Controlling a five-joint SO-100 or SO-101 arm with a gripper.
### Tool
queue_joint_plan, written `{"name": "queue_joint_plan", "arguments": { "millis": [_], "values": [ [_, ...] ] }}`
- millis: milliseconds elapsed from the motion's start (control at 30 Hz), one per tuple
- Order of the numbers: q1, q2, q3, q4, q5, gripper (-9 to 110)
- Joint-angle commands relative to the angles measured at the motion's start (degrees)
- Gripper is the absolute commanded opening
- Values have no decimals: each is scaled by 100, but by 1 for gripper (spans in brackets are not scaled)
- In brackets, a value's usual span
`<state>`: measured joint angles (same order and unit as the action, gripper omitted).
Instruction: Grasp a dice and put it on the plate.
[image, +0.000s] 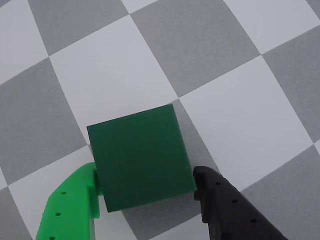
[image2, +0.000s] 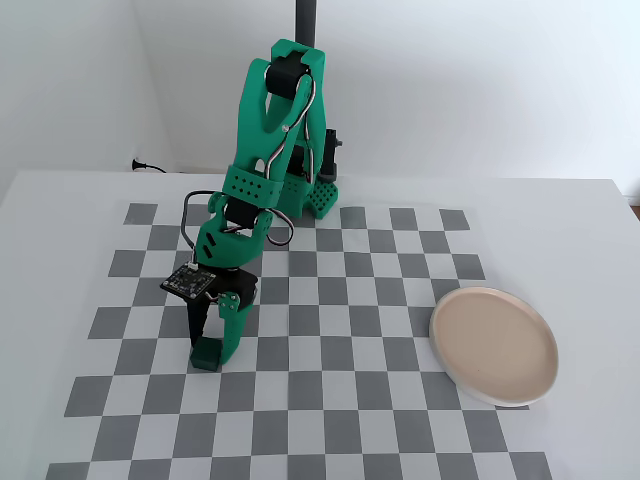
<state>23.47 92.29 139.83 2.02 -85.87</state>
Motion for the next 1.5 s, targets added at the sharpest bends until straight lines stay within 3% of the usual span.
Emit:
{"name": "queue_joint_plan", "arguments": {
  "millis": [0, 433, 1033, 1467],
  "values": [
    [-53, 44, -360, -97, -70, 14],
    [-70, 229, -334, -53, -9, -4],
    [-624, 1547, -343, 264, 492, -4],
    [-1652, 3023, -343, 1318, 334, -4]
  ]
}}
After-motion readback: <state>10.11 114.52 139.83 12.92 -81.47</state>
